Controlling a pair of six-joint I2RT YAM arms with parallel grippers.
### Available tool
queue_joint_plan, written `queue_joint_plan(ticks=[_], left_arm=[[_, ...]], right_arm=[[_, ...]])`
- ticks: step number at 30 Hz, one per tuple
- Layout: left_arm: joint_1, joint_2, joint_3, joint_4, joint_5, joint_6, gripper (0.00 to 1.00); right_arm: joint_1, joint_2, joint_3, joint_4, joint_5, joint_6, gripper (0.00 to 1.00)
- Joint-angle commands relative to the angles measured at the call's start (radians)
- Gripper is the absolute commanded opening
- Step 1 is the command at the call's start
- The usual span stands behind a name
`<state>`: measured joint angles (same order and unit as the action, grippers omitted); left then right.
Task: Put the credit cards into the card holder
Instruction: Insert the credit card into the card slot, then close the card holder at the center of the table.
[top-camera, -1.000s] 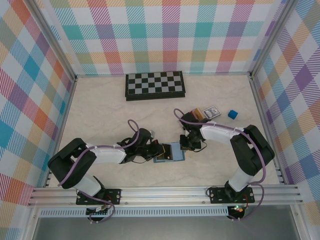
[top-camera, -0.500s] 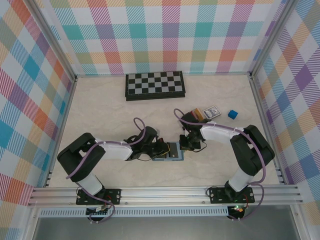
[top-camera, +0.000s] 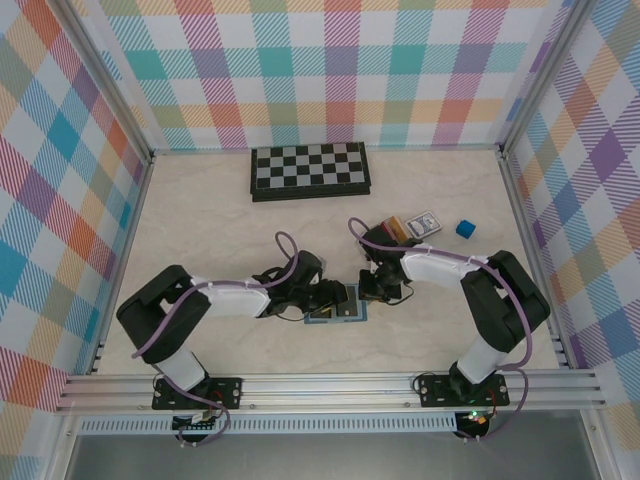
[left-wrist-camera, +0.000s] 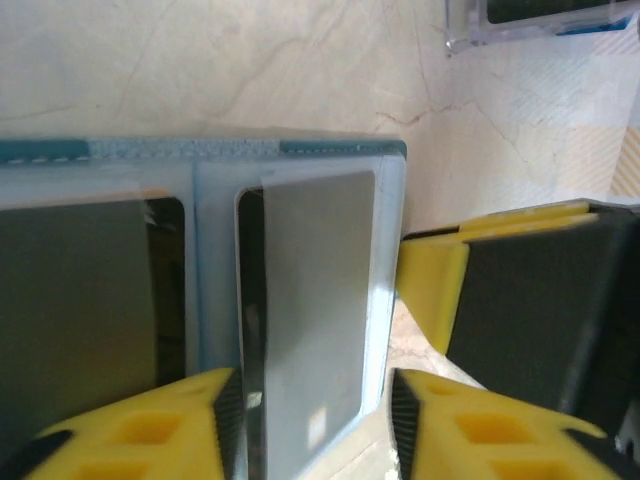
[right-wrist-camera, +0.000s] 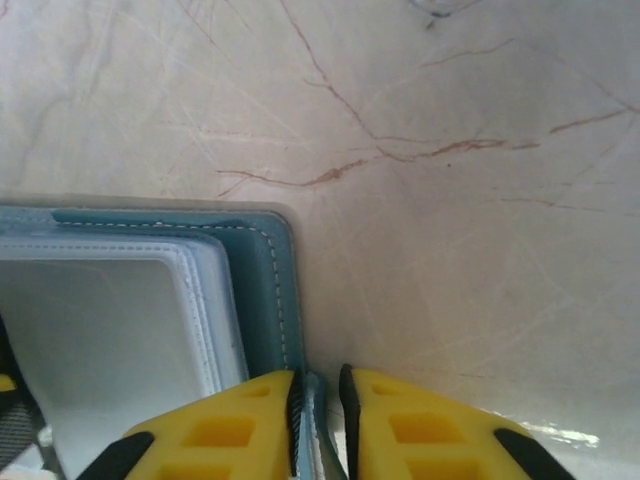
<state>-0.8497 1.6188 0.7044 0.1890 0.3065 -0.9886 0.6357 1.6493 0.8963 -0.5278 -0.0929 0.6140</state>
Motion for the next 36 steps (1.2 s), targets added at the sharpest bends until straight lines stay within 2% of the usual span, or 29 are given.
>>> queue_joint_plan(ticks=[1,4,8,11,13,17,24,31,36], left_arm=[[-0.014,-0.112,0.029,-0.186,-0.063,0.078,0.54],[-0.012,-0.175,0.049,-0.292,-0.107,0.12,0.61],[0.006,-0.207,0.064,-0.437,-0.192,0.133,0.64],[0.04,-0.194,0.052,-0.495,-0.2,0.12,0.65],[0.058,-0.184,0.047,-0.507,-0.21,0.117,0.66],[0.083,-0.145,0.048,-0.491,-0.184,0.117,0.66],[0.09,-0.09,0.061,-0.443,-0.143,0.12,0.65],[0.096,-0.051,0.04,-0.358,-0.102,0.108,0.64],[0.099,-0.041,0.027,-0.258,-0.042,0.081,0.59]], right_arm=[[0.007,-0.021,0.005,-0.066,0.047,-0.008,0.27],[0.007,-0.038,0.015,-0.088,0.065,-0.01,0.29],[0.007,-0.055,0.018,-0.103,0.066,-0.012,0.29],[0.007,-0.065,0.018,-0.112,0.081,-0.012,0.31],[0.007,-0.072,0.028,-0.153,0.143,-0.007,0.32],[0.007,-0.086,0.032,-0.168,0.157,-0.018,0.32],[0.007,-0.069,0.028,-0.12,0.08,-0.026,0.15],[0.007,-0.05,0.023,-0.092,0.051,-0.018,0.13],[0.008,-0.045,0.015,-0.071,0.025,-0.016,0.09]])
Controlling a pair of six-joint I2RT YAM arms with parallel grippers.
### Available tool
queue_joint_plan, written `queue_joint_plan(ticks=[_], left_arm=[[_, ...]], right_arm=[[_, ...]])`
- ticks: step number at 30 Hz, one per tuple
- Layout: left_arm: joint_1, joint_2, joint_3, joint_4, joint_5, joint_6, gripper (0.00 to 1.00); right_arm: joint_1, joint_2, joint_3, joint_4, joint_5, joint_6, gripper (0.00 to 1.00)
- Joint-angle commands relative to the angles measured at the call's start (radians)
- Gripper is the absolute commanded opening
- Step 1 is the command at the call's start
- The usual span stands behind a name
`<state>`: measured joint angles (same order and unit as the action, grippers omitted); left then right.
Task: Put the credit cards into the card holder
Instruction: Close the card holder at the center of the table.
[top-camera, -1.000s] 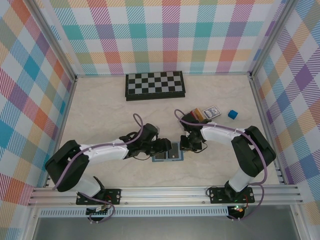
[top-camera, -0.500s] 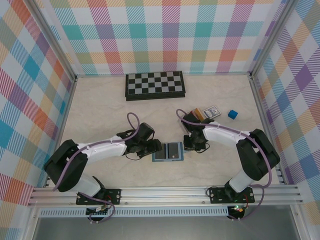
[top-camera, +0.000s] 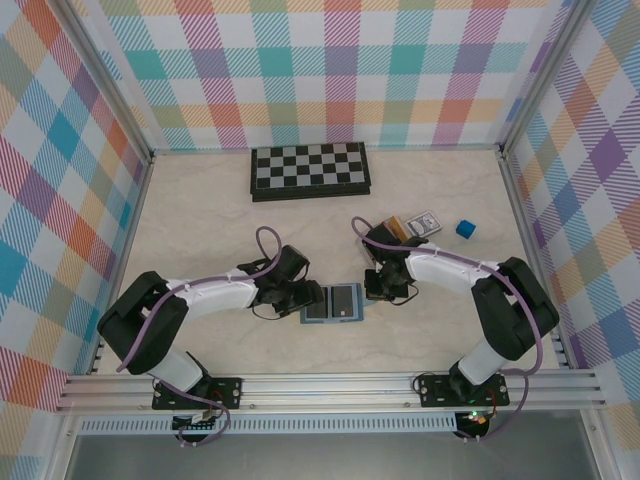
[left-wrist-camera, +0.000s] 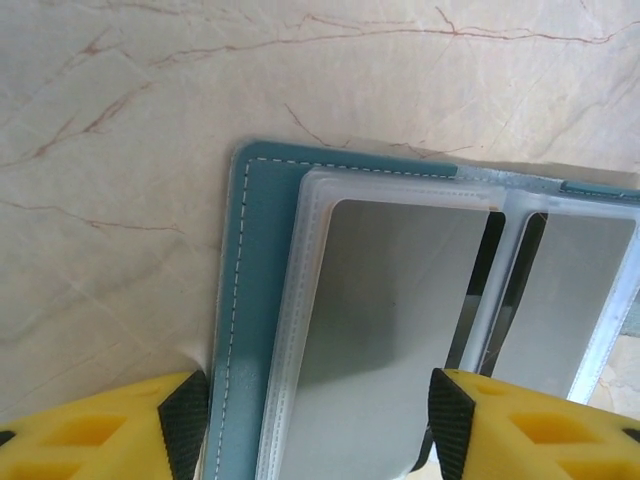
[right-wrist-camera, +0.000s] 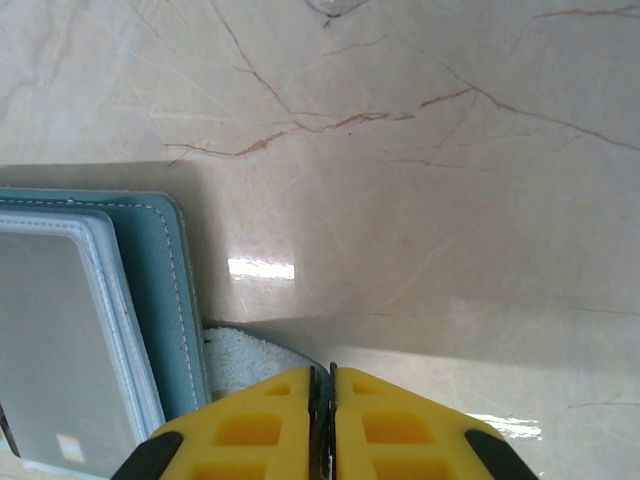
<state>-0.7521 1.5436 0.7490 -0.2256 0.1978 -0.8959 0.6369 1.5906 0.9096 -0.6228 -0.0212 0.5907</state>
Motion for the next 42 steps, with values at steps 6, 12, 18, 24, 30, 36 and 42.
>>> queue_joint_plan(ticks=[6,12,18,24,30,36,42], left_arm=[[0.003,-0.053,-0.033,0.196,0.068,-0.036,0.51],[0.003,-0.104,-0.037,0.239,0.086,-0.032,0.45],[0.002,-0.052,-0.031,0.326,0.166,-0.048,0.41],[-0.013,0.036,0.035,0.374,0.262,-0.041,0.42],[-0.039,0.168,0.09,0.39,0.278,-0.049,0.46],[-0.056,0.213,0.11,0.376,0.243,-0.057,0.46],[-0.057,0.198,0.111,0.346,0.229,-0.042,0.47]], right_arm=[[0.006,0.017,0.002,0.021,-0.043,0.009,0.08],[0.006,0.017,0.003,0.025,-0.042,0.012,0.08],[0.006,0.023,0.01,0.029,-0.043,0.015,0.08],[0.006,0.011,0.002,0.039,-0.041,0.029,0.09],[-0.007,-0.043,-0.026,0.036,-0.019,0.064,0.17],[-0.048,-0.108,-0.052,0.005,-0.022,0.06,0.21],[-0.058,-0.135,-0.046,-0.008,-0.069,0.044,0.2]])
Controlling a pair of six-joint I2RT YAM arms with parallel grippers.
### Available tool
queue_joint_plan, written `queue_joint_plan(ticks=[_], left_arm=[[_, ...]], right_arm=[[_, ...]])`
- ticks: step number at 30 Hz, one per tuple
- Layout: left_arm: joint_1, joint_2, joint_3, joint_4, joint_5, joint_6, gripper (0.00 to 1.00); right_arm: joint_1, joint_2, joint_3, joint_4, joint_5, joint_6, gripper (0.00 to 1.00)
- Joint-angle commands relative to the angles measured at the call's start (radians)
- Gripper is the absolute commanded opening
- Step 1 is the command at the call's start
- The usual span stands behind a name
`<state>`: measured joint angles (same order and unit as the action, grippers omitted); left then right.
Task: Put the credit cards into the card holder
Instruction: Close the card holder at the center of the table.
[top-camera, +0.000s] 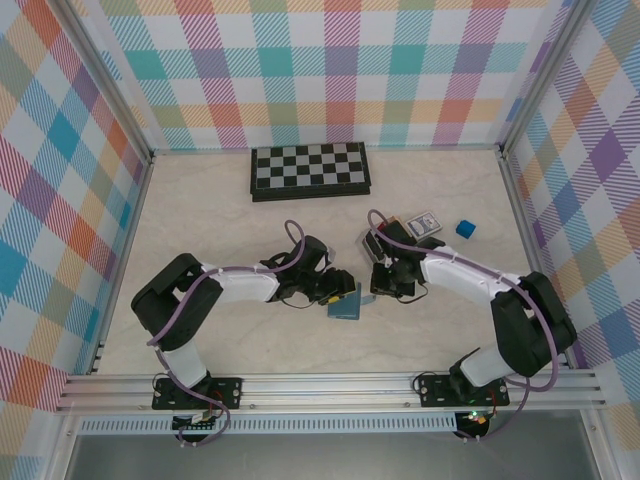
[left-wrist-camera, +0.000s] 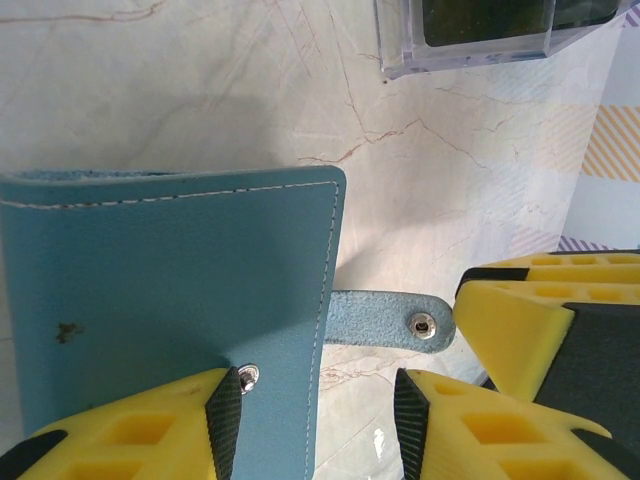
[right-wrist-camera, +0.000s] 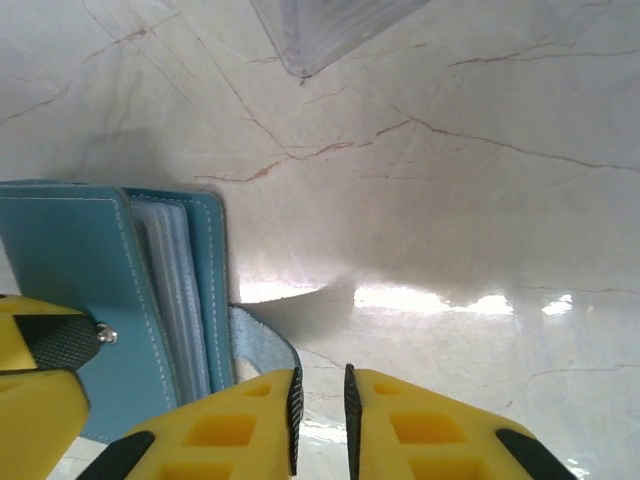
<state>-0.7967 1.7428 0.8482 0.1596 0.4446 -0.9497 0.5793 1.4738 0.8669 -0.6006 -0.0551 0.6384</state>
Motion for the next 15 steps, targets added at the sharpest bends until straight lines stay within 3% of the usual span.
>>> queue_joint_plan(ticks=[1,12,15], left_arm=[[-0.012,-0.002,0.012,-0.043,-0.02,0.015,0.46],[-0.014,-0.003,0.016,-0.046,-0.021,0.015,0.46],[-0.013,-0.006,0.018,-0.049,-0.021,0.015,0.46]], right_arm=[[-0.001,-0.02,-0.002,-0.03,-0.038,-0.004,0.19],[0.0,0.019,0.005,-0.025,-0.103,-0.018,0.22],[0.0,0.0,0.009,-0.023,-0.102,-0.021,0.27]])
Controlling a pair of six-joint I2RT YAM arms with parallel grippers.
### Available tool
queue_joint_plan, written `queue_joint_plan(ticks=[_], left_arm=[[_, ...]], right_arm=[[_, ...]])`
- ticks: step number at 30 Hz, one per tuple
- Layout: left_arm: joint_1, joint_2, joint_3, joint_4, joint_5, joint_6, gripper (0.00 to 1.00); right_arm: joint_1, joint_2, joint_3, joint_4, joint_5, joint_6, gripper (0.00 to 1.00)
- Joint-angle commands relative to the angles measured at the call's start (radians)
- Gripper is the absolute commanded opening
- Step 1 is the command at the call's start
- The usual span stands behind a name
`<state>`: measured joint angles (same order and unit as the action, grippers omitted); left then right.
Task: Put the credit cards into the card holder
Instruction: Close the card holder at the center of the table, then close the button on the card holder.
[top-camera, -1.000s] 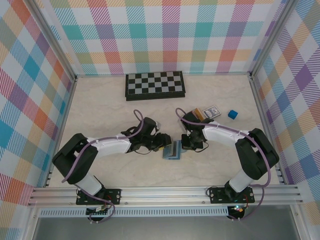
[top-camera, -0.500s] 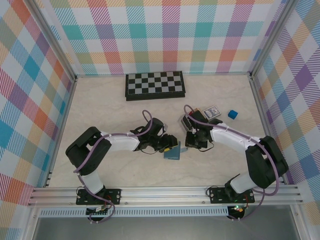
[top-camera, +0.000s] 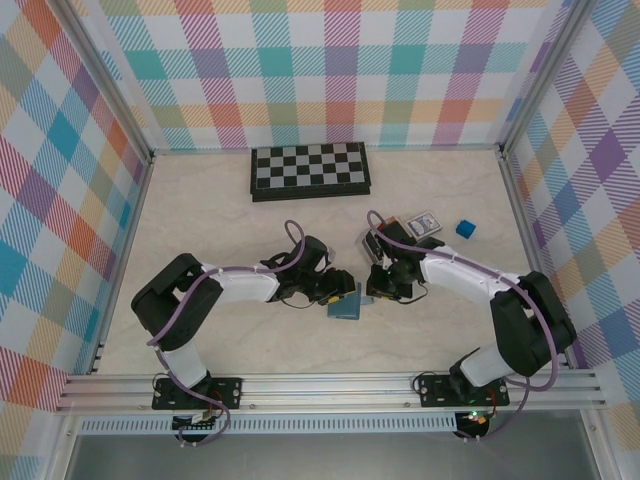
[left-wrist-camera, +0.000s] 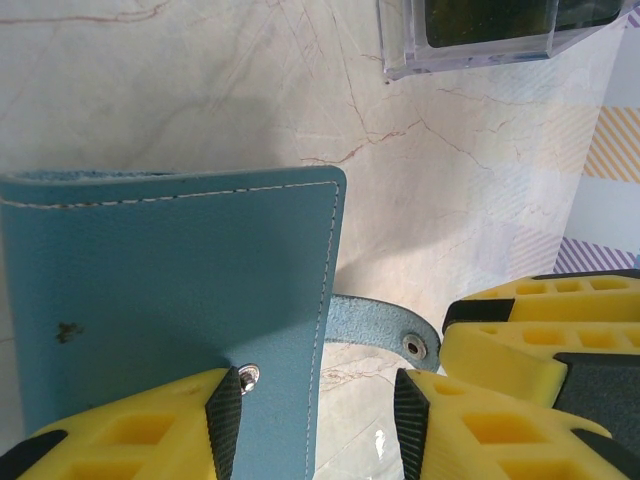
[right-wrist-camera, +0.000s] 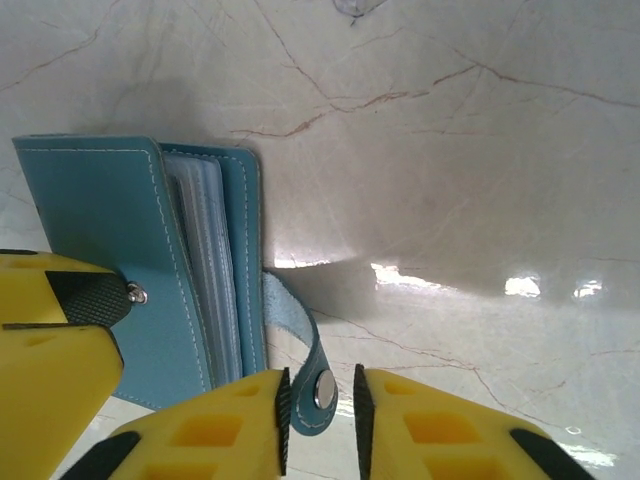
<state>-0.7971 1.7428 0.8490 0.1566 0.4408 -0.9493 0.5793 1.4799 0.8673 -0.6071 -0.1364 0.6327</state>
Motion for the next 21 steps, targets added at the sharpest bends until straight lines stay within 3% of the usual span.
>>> queue_joint_plan(ticks=[1,5,16,21], left_arm=[[-0.013,-0.006,0.019,-0.046,-0.019,0.015,0.46],[-0.013,-0.006,0.02,-0.046,-0.019,0.015,0.46],[-0.013,-0.014,0.017,-0.041,-0.025,0.016,0.46],[-0.013,-0.024,0.018,-0.038,-0.03,0.018,0.36]], right_arm=[[-0.001,-0.015,0.012,-0.02,-0.016,-0.013,0.28],[0.001,-0.023,0.019,-0.006,-0.059,-0.036,0.36],[0.011,-0.002,0.039,-0.018,-0.071,-0.038,0.42],[0.017,-0.014,0.039,-0.009,-0.091,-0.034,0.45]])
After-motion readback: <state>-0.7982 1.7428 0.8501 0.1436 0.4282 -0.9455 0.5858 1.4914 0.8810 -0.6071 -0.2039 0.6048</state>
